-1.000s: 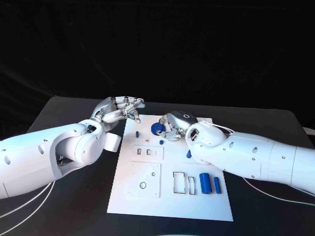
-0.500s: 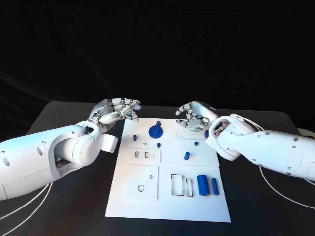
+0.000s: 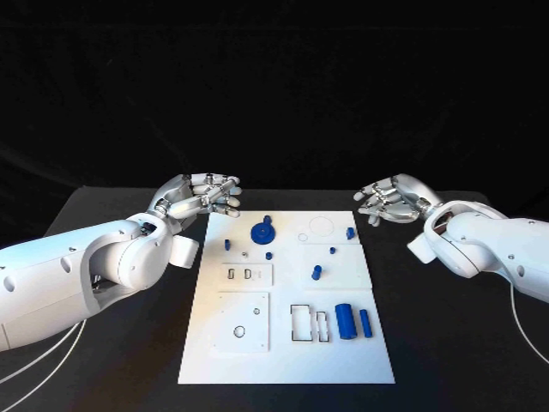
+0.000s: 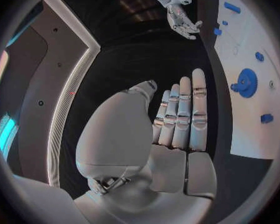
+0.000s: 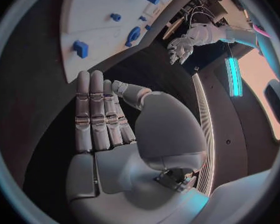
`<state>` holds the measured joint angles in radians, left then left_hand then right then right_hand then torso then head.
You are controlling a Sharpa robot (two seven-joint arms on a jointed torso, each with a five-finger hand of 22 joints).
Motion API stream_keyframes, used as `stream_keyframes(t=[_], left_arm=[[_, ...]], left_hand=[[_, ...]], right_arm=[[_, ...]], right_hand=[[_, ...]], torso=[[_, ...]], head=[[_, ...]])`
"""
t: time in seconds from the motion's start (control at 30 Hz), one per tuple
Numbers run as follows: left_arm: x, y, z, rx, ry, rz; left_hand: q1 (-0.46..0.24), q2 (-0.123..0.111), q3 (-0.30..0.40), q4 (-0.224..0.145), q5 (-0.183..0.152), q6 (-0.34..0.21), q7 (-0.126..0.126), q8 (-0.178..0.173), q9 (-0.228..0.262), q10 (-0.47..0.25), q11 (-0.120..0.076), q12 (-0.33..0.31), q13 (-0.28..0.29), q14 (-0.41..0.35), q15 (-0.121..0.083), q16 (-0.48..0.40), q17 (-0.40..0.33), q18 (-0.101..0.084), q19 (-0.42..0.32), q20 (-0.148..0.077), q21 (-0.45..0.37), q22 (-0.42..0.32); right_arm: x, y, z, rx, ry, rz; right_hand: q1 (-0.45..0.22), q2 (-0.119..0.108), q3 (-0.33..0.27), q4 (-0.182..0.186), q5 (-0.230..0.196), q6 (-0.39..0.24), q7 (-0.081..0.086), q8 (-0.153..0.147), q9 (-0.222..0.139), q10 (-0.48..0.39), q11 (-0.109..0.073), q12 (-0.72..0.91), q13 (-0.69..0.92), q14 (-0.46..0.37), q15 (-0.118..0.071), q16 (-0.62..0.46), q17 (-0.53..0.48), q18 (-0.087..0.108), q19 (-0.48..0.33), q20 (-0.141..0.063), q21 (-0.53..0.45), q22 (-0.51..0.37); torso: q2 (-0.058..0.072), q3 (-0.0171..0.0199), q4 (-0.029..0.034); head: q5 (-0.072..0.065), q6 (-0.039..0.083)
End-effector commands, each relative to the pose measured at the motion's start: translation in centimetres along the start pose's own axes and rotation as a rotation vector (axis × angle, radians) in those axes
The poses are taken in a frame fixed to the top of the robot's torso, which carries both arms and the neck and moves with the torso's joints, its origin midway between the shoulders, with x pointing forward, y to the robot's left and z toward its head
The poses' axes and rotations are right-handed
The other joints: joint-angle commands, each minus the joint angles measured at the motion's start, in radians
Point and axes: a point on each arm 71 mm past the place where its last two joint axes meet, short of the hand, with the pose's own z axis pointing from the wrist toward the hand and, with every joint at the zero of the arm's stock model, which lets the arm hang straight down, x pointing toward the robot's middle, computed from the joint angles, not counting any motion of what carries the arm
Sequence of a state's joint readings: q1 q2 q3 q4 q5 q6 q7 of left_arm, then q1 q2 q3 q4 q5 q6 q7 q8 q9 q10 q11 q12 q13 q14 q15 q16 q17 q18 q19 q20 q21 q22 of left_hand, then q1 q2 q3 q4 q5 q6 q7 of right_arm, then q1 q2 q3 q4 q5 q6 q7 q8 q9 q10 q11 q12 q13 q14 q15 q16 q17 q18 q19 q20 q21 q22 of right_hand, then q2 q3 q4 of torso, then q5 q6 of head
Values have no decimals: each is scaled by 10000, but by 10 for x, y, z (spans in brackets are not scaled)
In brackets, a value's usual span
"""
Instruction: Assemble the parts on the task board
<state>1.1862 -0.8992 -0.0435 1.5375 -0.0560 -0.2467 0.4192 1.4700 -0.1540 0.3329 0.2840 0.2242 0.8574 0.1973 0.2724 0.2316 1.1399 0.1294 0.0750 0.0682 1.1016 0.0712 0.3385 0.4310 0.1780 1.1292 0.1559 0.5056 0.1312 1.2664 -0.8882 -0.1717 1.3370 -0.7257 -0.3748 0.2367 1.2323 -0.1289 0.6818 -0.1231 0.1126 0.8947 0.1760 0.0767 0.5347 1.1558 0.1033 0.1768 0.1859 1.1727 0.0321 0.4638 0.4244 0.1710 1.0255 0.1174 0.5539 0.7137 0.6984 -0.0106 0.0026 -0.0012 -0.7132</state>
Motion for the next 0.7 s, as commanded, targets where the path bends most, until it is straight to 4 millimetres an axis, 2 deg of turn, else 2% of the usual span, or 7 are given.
stream_keyframes(t=[0.03,0.17,0.27,0.33,0.4,0.43,0.7], left_arm=[[5,-1,1,153,566,-85],[4,0,1,184,494,-37],[5,1,2,172,464,-18],[5,2,2,155,456,-10],[6,3,2,131,456,-8],[6,3,2,120,456,-7],[7,4,1,29,469,-9]], left_hand=[[49,-34,32,-10,-56,46,-115,-30,3,189,-75,-41,6,758,-203,338,260,78,687,-213,233,72],[-20,-88,39,12,-52,184,-159,-13,32,404,-139,-56,12,1046,-287,676,716,38,985,-312,483,189],[-53,-134,53,9,-51,187,-147,-58,30,407,-135,-94,0,979,-303,938,1082,7,976,-313,674,303],[-73,-158,68,1,-47,197,-143,-98,30,381,-121,-95,-1,859,-283,1244,1444,12,914,-325,877,430],[-121,-172,70,12,-47,204,-124,-135,31,339,-111,-100,-2,741,-273,1505,1750,9,821,-315,1055,546],[-136,-176,68,14,-49,210,-122,-142,33,331,-109,-99,-1,709,-271,1566,1822,10,798,-313,1103,576],[-245,-189,28,26,-49,249,-76,-166,40,245,-73,-101,0,582,-244,1790,2090,9,686,-288,1281,692]], right_arm=[[-3,-12,-3,58,549,616],[-11,-30,-7,330,208,-9],[-10,-36,-7,281,37,-774],[-7,-38,-7,198,23,-1323],[-2,-39,-5,74,104,-2019],[0,-39,-5,36,157,-2251],[11,-39,-1,-232,402,-3602]], right_hand=[[217,51,-164,-105,71,91,109,-46,-135,148,212,-705,-699,-137,177,-1057,-627,129,218,275,-1009,-991],[360,132,-711,-220,38,420,-38,34,-257,1268,-139,-541,-822,1255,-189,-866,-606,152,1453,-61,-795,-1186],[201,-180,-1145,-286,28,778,-309,155,-304,2566,-560,218,-280,2913,-587,310,147,25,2547,-358,552,-225],[-41,-469,-1480,-296,305,729,-497,192,-396,3138,-721,3951,3394,3491,-773,6244,5978,-830,4091,-606,5653,4378],[-5,-268,-1493,-346,1035,345,-503,305,-453,2975,-762,11294,10905,3820,-538,10281,10380,-1185,4304,-311,7458,6091],[-390,-392,-1674,-167,878,284,-269,338,-455,3268,-453,12158,11860,3957,-482,10964,11319,-1236,4501,-442,8025,6618],[-672,-332,-1716,-49,835,-191,-148,579,-545,3811,-290,13476,13323,3981,-309,11070,11464,-1551,5128,-142,9620,8090]], torso=[[-57,44,-83],[-71,86,-97],[-61,113,-85],[-57,121,-68],[-56,118,-63],[-55,115,-71],[-44,107,-91]], head=[[-17,53],[-10,30],[-32,13],[-48,-2],[-61,-27],[-57,-29],[-62,-87]])
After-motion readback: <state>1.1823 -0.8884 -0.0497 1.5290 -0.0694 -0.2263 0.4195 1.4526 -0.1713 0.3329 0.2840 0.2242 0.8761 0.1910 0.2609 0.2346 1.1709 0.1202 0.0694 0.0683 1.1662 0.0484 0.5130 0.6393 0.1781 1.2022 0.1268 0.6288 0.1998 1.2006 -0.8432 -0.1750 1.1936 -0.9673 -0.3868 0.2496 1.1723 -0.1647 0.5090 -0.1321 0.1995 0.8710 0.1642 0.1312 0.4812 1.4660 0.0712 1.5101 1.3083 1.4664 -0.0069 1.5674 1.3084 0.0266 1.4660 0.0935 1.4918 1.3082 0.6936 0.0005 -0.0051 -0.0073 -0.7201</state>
